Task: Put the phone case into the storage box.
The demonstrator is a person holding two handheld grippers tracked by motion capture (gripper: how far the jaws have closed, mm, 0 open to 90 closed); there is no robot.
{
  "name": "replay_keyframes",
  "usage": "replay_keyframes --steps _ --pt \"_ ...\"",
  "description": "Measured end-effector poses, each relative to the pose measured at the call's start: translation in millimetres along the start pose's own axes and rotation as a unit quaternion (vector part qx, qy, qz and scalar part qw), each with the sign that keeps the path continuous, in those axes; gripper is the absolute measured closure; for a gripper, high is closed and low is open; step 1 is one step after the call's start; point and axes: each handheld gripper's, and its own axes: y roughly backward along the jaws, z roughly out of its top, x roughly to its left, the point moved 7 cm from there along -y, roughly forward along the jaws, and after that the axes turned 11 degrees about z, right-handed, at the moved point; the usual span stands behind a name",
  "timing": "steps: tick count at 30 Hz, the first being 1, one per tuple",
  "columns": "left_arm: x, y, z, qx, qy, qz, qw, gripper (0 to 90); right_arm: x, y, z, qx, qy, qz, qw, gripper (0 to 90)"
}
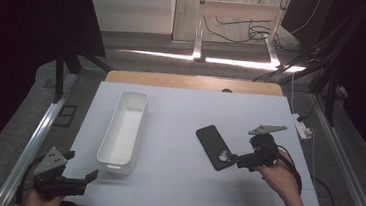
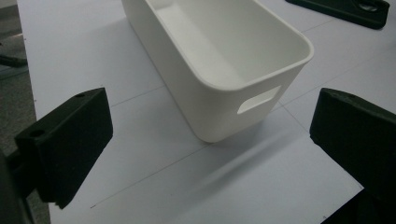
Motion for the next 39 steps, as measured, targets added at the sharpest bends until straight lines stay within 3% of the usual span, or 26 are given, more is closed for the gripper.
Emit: replay_keyframes --steps 9,24,39 --pt "-0.3 -0.3 0.0 0.001 -0.002 -0.001 1.0000 0.0 -2.5 -14.5 10.1 0.016 0.011 0.000 0.9998 0.0" --pt "-0.7 -0.5 0.0 0.001 -0.005 -0.002 1.0000 0.0 -7.7 -35.5 27.1 0.032 -0.001 0.005 0.9995 0.0" --pt "-1.1 -0.7 -0.1 0.003 -0.006 -0.003 1.0000 0.1 -6.4 -61.3 41.8 0.050 0.006 0.014 0.9986 0.0"
